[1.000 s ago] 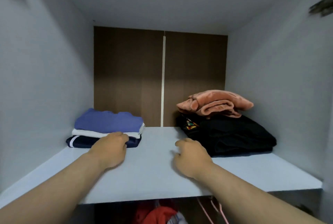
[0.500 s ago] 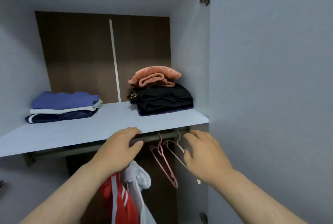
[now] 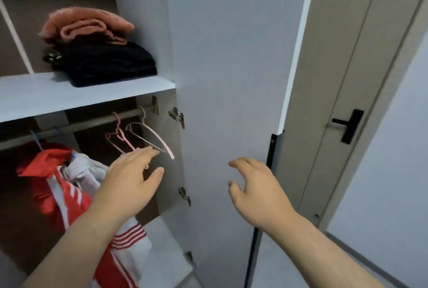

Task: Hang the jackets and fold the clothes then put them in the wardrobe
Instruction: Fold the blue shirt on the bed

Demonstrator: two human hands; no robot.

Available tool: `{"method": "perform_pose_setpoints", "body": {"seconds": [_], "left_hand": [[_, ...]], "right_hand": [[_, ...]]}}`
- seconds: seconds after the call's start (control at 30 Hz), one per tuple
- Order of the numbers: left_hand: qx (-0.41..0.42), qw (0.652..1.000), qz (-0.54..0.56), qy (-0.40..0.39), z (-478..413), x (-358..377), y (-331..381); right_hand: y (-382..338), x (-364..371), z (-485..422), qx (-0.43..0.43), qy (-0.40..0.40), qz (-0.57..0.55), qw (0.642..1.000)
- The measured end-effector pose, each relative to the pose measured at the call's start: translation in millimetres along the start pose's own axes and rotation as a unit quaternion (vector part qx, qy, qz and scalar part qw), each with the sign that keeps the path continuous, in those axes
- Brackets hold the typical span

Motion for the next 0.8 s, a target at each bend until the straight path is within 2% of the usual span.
{"method": "perform_pose_setpoints", "body": {"seconds": [0.13, 0.3, 0.43, 0.67, 0.8], "left_hand": [[0.04, 0.996, 0.063, -0.048, 19, 49, 47], [0.116, 0.976, 0.138, -0.126, 49, 100, 133], [0.155, 0.953, 0.186, -0.184, 58, 134, 204], [0.272, 0.907, 0.216, -0.238, 93, 177, 378], [0.328, 0.873, 0.236, -0.272, 137, 201, 481]], "right_hand": [[48, -18, 57, 0.079, 0.004, 0.063, 0.995], [119, -64, 145, 0.206, 0.031, 0.108, 0.972], [179, -114, 222, 0.318, 0.084, 0.081, 0.941], [255, -203, 355, 0.428, 0.166, 0.093, 0.883], [302, -238, 438, 0.496, 0.176, 0.055, 0.849]]}}
Point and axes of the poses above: each hand's wrist, its own z-axis away from the middle knuckle, its own x-axis out of the palm, y = z × x, the point moved 7 cm from there along -z, towards the middle knuckle, and after that the axes turned 6 degrees about x, right-handed, at the moved point
